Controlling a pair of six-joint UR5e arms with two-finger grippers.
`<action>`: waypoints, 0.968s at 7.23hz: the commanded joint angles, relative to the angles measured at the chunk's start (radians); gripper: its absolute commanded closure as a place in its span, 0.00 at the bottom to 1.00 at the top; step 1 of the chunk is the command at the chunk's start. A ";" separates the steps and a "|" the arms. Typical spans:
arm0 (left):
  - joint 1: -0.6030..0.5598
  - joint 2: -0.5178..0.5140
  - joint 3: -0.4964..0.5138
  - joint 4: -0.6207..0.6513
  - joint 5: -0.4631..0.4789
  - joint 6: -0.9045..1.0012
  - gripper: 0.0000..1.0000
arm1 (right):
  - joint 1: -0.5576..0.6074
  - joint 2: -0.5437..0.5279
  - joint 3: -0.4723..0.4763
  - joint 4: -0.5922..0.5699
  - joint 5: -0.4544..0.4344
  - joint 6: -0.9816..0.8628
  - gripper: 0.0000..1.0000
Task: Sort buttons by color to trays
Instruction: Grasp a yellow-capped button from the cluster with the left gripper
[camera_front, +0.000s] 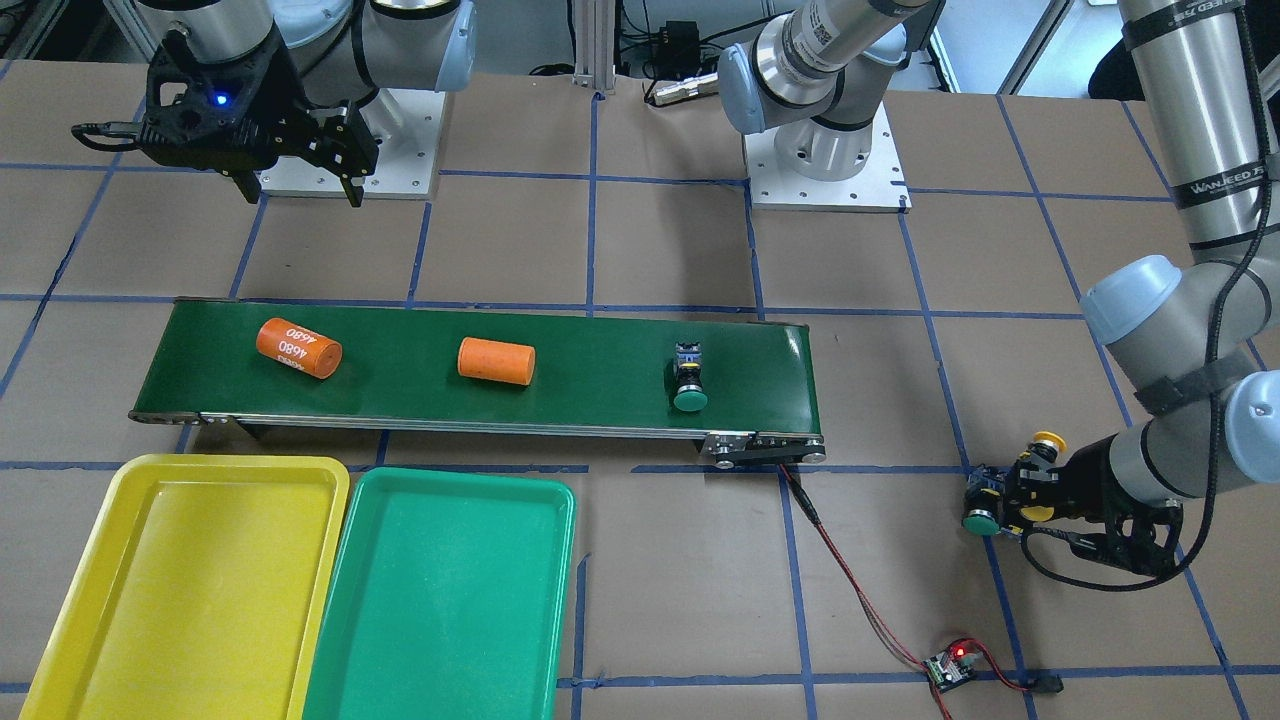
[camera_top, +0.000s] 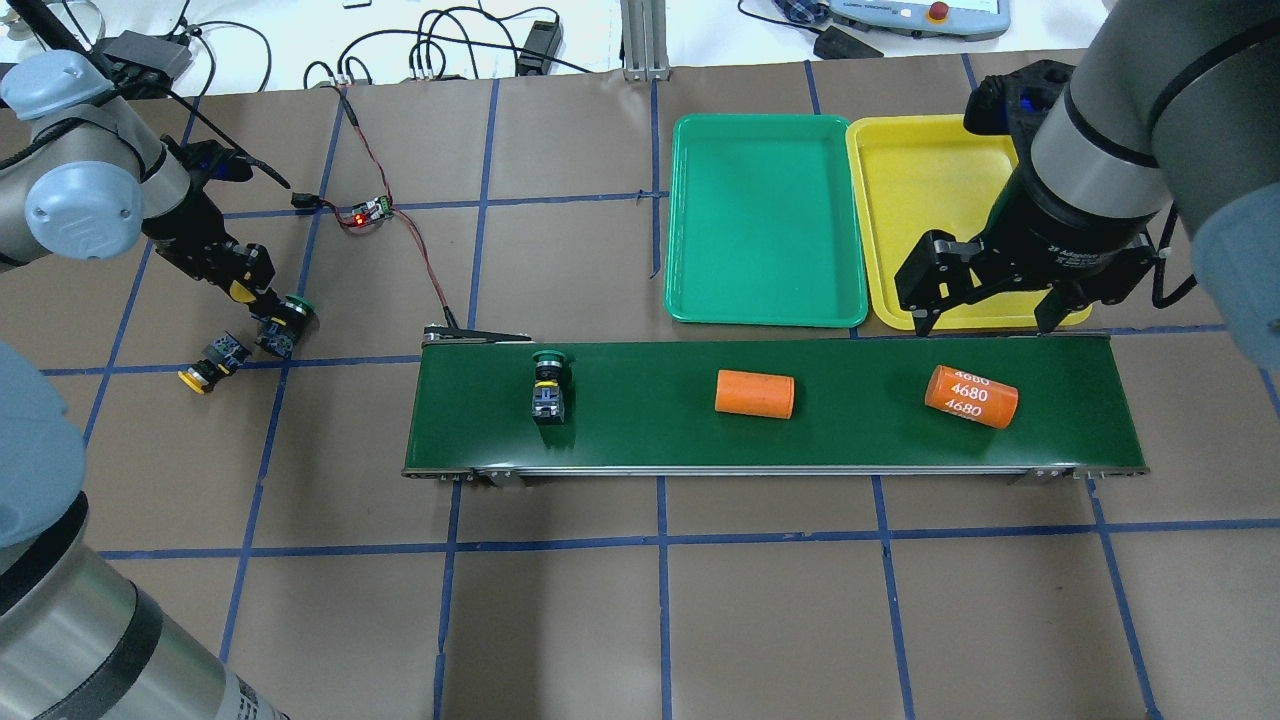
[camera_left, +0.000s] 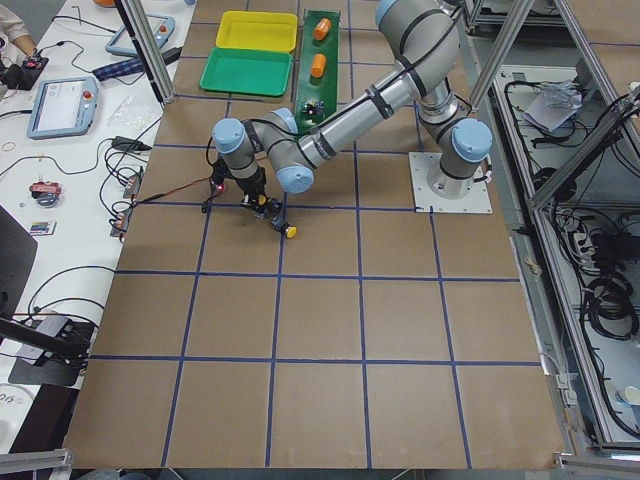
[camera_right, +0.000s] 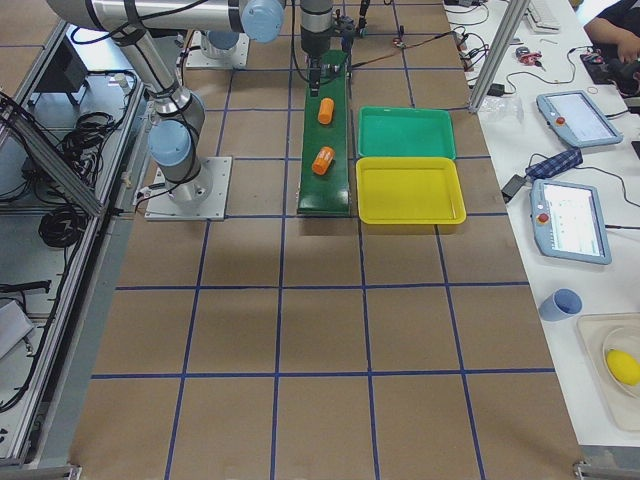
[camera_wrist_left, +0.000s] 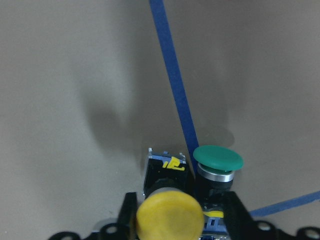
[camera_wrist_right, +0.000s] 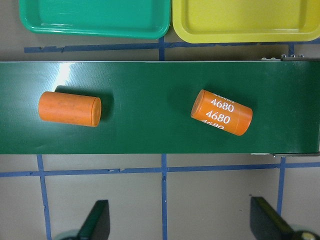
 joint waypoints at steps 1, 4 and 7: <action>0.002 0.021 0.026 -0.032 0.005 -0.001 1.00 | 0.000 0.000 0.001 0.005 -0.004 0.000 0.00; -0.085 0.195 0.039 -0.330 -0.005 -0.230 1.00 | -0.002 -0.002 0.015 -0.007 0.001 0.001 0.00; -0.313 0.349 -0.163 -0.320 -0.004 -0.668 1.00 | 0.000 -0.004 0.016 -0.004 -0.003 0.000 0.00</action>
